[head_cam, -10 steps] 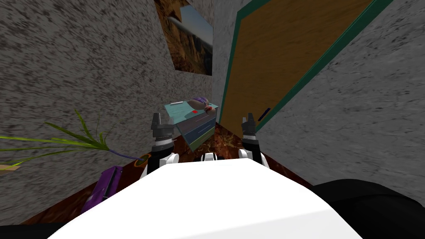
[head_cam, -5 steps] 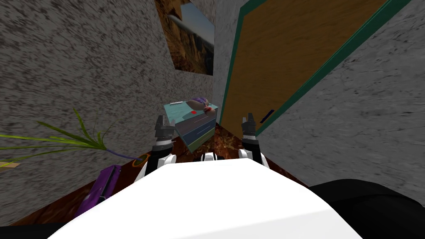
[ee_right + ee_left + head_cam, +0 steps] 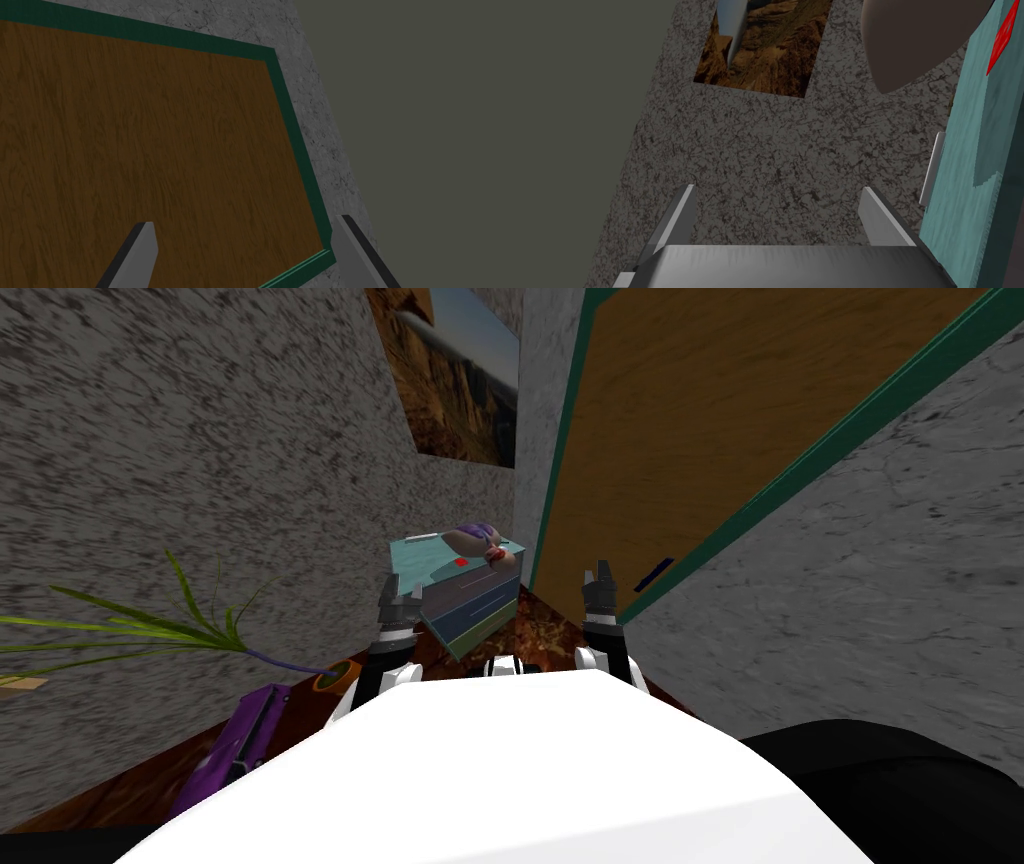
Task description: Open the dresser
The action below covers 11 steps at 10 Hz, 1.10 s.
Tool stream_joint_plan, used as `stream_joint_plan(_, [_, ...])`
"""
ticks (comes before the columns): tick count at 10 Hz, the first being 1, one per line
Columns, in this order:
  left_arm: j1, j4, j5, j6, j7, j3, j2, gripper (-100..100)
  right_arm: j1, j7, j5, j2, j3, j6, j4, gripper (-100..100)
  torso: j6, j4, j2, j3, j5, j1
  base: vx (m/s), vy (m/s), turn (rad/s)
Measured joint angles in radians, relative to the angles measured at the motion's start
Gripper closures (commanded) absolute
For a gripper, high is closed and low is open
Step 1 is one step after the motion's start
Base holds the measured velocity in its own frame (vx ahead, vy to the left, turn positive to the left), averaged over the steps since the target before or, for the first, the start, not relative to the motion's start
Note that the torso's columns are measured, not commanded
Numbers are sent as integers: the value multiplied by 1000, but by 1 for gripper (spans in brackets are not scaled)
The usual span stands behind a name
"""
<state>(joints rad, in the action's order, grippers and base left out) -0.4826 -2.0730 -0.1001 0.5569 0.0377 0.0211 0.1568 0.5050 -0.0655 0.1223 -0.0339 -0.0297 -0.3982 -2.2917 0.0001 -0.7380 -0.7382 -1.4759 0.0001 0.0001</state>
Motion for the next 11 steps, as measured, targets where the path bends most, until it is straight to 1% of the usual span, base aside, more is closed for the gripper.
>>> stream_joint_plan(2, [14,48,-14,2,7,17,6,-100,0,0,0,0,0,0,0,0,0,0,0,0,0,-1,80,-88,63])
stream_joint_plan(6, [26,130,-36,14,18,40,14,-100,0,0,0,0,0,0,0,0,0,0,0,0,0,1,86,-90,67])
stream_joint_plan(8, [36,177,-51,17,26,58,23,-100,0,0,0,0,0,0,0,0,0,0,0,0,-1,-2,89,-121,82])
stream_joint_plan(9, [28,195,-56,21,27,61,21,-100,0,0,0,0,0,0,0,0,0,0,1,-1,0,-1,107,-109,82])
stream_joint_plan(11, [40,241,-71,24,35,77,30,-100,0,0,0,0,0,0,0,0,0,0,1,0,0,1,88,-97,56])
